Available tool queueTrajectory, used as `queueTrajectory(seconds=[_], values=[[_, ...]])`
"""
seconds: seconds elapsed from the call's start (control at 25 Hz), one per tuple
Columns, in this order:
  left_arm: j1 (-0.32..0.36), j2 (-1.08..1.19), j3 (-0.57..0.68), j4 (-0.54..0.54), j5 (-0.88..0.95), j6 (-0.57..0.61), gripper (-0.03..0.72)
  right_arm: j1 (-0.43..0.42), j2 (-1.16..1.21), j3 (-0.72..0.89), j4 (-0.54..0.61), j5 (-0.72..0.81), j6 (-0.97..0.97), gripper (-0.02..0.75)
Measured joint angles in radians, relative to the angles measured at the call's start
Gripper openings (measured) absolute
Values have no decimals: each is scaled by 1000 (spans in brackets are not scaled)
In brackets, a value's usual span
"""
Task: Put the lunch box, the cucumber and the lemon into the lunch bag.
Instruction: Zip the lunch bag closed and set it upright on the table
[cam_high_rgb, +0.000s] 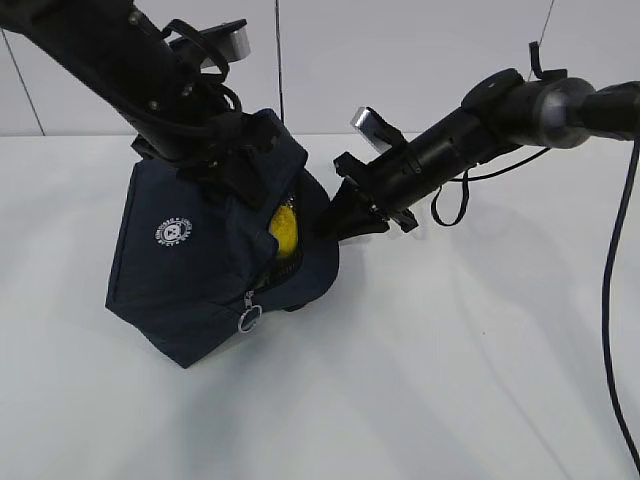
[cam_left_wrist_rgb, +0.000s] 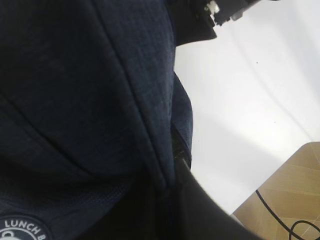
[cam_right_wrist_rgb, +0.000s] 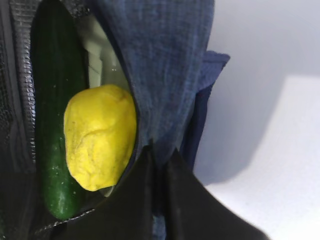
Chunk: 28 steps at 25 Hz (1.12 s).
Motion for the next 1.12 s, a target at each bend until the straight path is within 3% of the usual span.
queueTrajectory(seconds=[0.08, 0.16, 0.56, 1.0, 1.12], values=[[0, 0, 0, 0, 0, 0, 16, 0, 0, 0, 24, 0, 0, 67], [0, 0, 0, -4, 2, 0, 16, 0, 0, 0, 46, 0, -1, 29], [-11, 0, -2, -99, -26, 10, 16, -60, -130, 0, 35, 7, 11, 20], [-58, 33, -2, -358, -151, 13, 16, -100, -296, -9, -217, 19, 102, 20], [-62, 60, -2, -376, -161, 13, 16, -100, -306, -9, -243, 21, 108, 20]])
